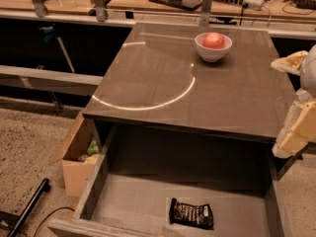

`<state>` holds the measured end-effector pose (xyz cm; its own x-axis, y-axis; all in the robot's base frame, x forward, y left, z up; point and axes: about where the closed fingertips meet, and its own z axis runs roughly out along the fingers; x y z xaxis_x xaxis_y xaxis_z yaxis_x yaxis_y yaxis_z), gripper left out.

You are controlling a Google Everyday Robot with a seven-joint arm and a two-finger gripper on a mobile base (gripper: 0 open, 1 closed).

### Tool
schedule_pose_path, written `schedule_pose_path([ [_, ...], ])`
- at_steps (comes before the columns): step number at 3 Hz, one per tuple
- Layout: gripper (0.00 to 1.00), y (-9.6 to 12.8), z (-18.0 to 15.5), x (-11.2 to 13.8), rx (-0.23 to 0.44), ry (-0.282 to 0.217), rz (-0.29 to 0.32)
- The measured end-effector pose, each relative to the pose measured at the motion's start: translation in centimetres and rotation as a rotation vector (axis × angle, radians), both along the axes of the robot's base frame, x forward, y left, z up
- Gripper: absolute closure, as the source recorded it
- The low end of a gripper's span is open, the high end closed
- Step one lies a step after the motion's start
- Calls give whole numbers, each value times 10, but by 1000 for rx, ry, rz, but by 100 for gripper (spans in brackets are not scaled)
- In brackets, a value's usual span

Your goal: Pick rxbar chocolate from top drawer and place on counter

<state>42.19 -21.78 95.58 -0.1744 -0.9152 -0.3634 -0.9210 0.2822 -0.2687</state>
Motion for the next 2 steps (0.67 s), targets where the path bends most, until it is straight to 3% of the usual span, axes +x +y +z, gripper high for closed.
schedule_pose_path([
  [1,0,0,-38,-10,47,-17,-29],
  [2,0,0,-46,-12,47,-7,-38],
])
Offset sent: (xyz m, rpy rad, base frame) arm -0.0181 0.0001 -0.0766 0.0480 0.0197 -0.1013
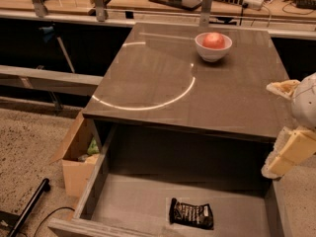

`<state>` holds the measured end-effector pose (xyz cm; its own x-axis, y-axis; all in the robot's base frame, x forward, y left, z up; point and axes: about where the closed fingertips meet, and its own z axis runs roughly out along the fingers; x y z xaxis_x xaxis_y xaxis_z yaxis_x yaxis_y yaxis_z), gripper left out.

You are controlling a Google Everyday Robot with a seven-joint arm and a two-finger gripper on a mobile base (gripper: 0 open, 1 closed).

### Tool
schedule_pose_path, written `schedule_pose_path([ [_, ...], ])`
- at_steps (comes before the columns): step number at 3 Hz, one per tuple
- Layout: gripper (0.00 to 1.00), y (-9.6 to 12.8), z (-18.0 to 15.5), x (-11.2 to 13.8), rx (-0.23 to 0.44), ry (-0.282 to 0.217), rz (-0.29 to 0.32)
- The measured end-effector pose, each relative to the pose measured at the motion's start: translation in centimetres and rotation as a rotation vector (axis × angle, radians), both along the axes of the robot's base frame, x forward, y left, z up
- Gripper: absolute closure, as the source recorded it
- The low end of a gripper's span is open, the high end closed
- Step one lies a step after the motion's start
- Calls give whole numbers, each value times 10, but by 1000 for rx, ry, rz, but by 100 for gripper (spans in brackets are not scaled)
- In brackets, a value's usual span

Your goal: Pick rxbar chocolate from top drawer and place on counter

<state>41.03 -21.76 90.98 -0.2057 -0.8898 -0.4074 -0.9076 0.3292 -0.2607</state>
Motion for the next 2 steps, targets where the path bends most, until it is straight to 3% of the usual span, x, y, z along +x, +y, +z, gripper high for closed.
schedule_pose_path([
  [2,0,-2,-42,-31,64,45,34],
])
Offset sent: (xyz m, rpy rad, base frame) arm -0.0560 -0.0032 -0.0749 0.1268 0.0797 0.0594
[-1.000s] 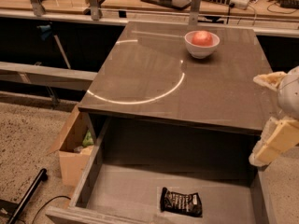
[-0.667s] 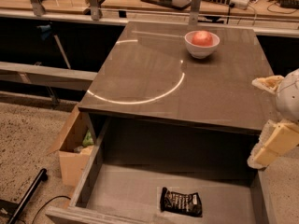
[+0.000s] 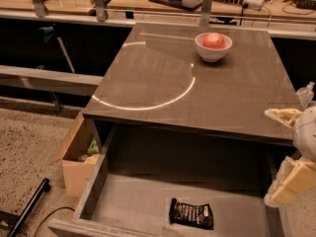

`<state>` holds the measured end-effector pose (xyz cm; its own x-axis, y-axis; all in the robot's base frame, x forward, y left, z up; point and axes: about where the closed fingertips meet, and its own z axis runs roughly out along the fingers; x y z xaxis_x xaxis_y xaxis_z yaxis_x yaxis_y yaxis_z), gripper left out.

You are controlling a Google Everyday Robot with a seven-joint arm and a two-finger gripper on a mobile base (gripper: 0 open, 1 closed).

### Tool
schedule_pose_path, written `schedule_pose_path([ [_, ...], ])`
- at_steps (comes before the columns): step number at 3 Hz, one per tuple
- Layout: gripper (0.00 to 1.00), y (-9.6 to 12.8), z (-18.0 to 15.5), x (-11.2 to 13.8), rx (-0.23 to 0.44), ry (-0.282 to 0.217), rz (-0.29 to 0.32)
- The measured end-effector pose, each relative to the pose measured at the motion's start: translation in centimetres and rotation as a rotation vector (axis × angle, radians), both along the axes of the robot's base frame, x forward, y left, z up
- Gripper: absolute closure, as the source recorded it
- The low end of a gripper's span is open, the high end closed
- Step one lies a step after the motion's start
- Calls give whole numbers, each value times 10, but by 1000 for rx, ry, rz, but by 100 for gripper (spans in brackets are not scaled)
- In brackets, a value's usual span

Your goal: Pick rxbar chocolate from top drawer and place on counter

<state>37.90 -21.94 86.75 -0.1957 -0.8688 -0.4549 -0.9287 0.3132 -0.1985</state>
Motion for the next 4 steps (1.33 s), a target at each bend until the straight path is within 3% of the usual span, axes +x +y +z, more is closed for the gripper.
schedule_pose_path([
  [2,0,15,-39,-25,79,23,36],
  [4,0,47,-94,-46,142,6,117],
])
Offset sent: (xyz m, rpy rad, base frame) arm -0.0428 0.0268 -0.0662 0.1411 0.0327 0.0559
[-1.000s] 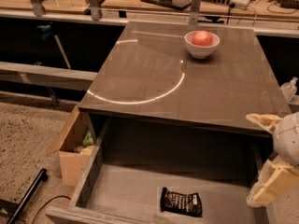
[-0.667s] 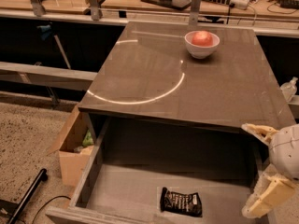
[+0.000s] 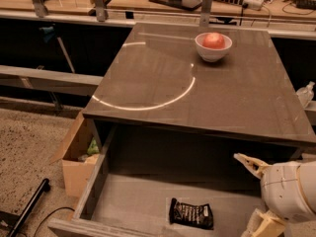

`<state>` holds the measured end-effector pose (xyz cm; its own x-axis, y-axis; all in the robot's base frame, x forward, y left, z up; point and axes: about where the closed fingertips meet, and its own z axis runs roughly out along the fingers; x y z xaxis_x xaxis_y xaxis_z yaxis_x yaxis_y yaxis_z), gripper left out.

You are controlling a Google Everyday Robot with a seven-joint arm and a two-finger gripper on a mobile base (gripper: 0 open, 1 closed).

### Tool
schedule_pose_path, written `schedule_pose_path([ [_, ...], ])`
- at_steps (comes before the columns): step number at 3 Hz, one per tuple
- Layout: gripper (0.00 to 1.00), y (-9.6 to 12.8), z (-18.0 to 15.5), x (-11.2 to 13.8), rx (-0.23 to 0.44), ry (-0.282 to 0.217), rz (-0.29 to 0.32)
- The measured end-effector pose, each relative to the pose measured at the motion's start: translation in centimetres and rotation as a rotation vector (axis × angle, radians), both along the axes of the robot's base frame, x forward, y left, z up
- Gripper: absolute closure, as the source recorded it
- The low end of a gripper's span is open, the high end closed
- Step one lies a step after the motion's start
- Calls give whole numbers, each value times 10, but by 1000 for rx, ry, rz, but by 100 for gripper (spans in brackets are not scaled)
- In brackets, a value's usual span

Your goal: Pick rxbar chocolate from top drawer and place on counter

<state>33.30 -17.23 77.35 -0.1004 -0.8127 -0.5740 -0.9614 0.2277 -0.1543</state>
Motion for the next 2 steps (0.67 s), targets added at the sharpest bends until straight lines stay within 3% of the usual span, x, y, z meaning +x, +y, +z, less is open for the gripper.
schedule_pose_path([
  [1,0,28,-41,11,1,-16,50],
  [2,0,29,-41,12,-2,-19,51],
])
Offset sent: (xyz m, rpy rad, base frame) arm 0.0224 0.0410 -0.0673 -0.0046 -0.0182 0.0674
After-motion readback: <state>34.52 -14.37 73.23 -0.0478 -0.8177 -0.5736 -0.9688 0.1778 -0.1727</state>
